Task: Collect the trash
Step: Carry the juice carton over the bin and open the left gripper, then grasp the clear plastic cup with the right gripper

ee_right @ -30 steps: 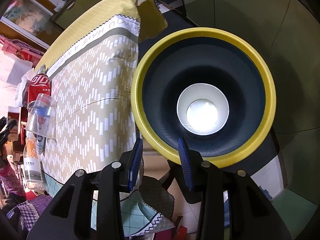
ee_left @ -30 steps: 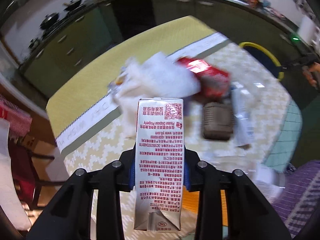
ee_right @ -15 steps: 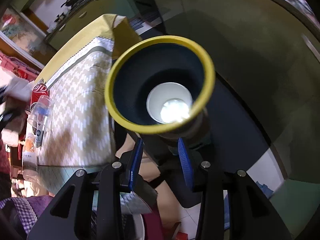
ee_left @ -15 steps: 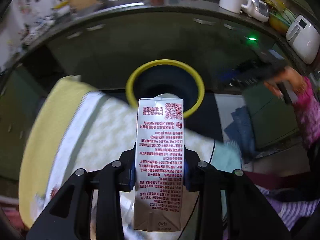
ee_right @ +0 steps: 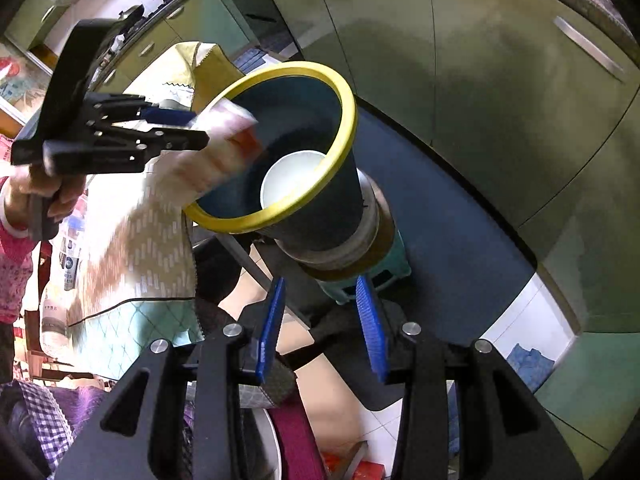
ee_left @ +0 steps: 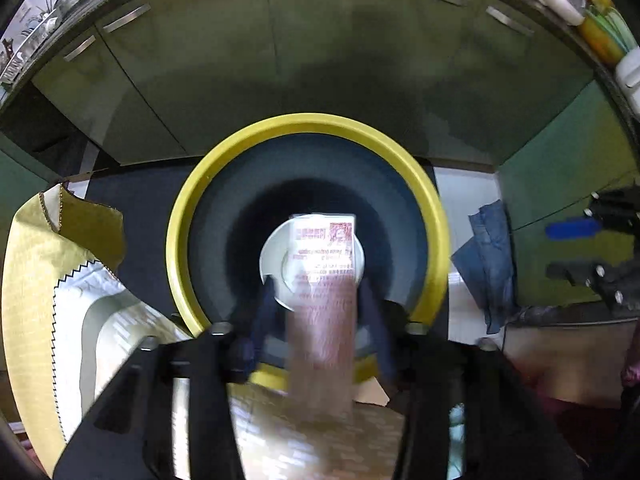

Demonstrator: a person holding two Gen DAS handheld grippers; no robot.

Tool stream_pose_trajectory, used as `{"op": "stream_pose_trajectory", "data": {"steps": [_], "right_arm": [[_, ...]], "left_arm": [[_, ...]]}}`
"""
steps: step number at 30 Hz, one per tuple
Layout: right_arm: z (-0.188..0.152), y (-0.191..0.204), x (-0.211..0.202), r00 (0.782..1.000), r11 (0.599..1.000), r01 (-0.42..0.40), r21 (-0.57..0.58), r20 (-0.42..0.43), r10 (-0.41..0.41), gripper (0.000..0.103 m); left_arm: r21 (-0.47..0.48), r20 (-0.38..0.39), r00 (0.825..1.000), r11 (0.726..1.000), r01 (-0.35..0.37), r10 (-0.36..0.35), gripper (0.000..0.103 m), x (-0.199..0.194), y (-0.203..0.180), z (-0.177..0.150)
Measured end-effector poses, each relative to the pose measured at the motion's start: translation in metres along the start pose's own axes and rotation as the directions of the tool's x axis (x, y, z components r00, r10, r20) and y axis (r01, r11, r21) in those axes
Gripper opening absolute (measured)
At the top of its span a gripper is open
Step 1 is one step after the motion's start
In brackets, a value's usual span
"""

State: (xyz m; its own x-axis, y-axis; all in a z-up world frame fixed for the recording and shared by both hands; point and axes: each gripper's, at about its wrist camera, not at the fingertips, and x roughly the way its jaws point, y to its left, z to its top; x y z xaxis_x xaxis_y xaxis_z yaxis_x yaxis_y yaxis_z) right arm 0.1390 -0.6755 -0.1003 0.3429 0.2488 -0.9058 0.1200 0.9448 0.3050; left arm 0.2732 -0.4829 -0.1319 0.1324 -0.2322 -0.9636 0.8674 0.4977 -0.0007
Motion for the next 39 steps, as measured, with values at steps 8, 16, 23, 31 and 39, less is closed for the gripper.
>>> {"op": "stream_pose_trajectory", "data": {"steps": [8, 16, 23, 31, 39], "right_arm": [[-0.001, 0.014, 0.006, 1.0, 1.0, 0.0, -0.026, 0.005, 0.0, 0.037], [-0.002, 0.045, 0.01, 1.0, 0.996, 0.023, -0.085, 0.011, -0.022, 0.043], [0.01, 0.118, 0.016, 1.0, 0.974, 0.021, -0.225, -0.001, -0.022, 0.05], [-0.01, 0.274, 0.027, 0.987, 0.845, -0.108, -0.523, 0.048, 0.155, 0.05], [-0.024, 0.34, 0.07, 0.979, 0.8, -0.035, -0.599, 0.142, 0.149, 0.05]], "left_arm": [[-0.045, 0.103, 0.995, 0.999, 0.006, -0.001, 0.055, -0.058, 0.016, -0.028], [-0.164, 0.358, 0.931, 0.986, -0.012, 0.071, 0.074, -0.195, 0.029, -0.141], [-0.38, 0.444, 0.869, 0.924, -0.036, 0.216, 0.09, -0.258, 0.058, -0.264], [-0.559, 0.439, 0.82, 0.826, -0.07, 0.366, 0.09, -0.273, 0.059, -0.368], [-0.645, 0.475, 0.755, 0.763, -0.052, 0.453, 0.093, -0.284, 0.045, -0.435]]}}
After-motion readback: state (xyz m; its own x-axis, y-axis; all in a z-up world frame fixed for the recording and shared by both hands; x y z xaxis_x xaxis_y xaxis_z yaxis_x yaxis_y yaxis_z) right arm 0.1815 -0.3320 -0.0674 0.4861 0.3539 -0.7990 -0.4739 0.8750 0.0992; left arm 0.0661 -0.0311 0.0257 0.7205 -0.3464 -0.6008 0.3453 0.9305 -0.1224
